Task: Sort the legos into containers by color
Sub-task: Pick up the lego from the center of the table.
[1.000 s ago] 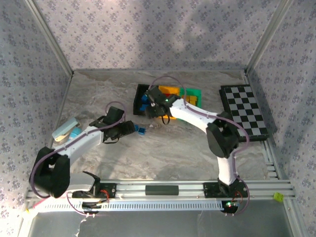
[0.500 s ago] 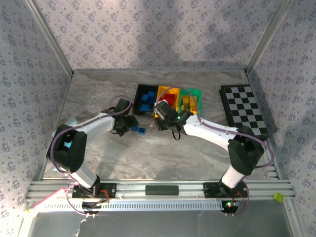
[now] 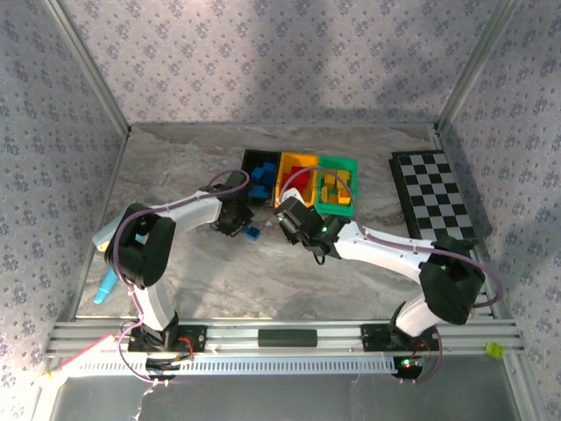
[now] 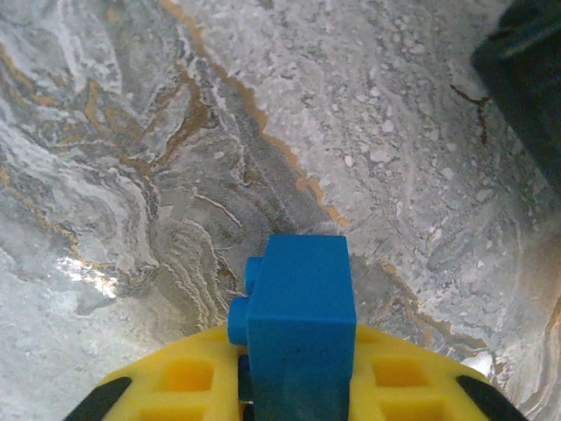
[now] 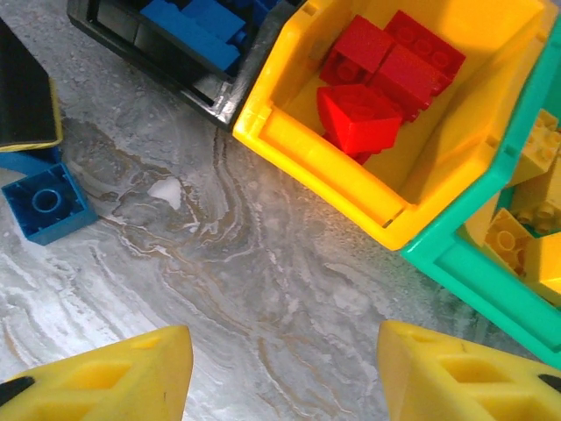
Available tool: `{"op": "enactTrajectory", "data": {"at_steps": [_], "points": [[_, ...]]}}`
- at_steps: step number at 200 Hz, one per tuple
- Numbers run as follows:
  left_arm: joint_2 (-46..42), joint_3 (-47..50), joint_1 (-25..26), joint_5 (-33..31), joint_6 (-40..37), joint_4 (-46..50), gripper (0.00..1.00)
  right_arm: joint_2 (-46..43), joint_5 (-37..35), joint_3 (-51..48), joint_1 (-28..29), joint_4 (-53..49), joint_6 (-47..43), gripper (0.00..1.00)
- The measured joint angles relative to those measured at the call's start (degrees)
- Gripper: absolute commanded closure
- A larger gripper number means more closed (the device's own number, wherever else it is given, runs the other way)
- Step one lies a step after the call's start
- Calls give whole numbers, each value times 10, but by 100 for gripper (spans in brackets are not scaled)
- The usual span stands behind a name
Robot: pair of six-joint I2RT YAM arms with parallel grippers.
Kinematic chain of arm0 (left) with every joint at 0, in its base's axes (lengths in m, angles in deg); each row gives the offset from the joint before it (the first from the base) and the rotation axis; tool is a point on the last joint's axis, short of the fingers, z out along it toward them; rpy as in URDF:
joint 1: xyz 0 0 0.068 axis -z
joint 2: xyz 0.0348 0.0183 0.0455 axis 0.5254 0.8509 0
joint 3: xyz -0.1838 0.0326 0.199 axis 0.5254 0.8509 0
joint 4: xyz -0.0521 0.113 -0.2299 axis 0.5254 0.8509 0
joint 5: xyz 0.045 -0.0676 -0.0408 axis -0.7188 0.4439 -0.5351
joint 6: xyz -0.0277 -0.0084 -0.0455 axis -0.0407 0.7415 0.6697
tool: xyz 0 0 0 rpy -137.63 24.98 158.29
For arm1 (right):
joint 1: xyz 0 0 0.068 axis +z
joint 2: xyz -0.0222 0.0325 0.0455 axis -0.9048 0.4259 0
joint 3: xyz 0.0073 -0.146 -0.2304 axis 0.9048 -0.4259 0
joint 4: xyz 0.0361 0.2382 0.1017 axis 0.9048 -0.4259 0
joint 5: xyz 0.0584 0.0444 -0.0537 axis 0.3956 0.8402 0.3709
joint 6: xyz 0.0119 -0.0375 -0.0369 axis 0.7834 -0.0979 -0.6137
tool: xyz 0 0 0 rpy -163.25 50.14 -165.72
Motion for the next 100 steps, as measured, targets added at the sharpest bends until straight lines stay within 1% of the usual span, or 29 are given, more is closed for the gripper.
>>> {"op": "enactTrajectory", "data": {"at_steps": [22, 46, 69, 85, 100], "points": [[-2, -9, 9, -19, -3, 17, 89, -14, -4, -18, -4, 17, -2, 41], [-9, -39, 27, -55, -9, 50, 89, -31, -5, -41, -6, 36, -3, 41], [-12, -110, 43, -91, -33, 84, 87, -52, -7, -62, -13, 51, -3, 41], [-14, -148, 47, -104, -45, 84, 86, -60, -9, -67, -19, 55, -3, 41], [8, -215, 46, -114, -82, 121, 85, -79, 2, -86, -37, 73, 3, 41]]}}
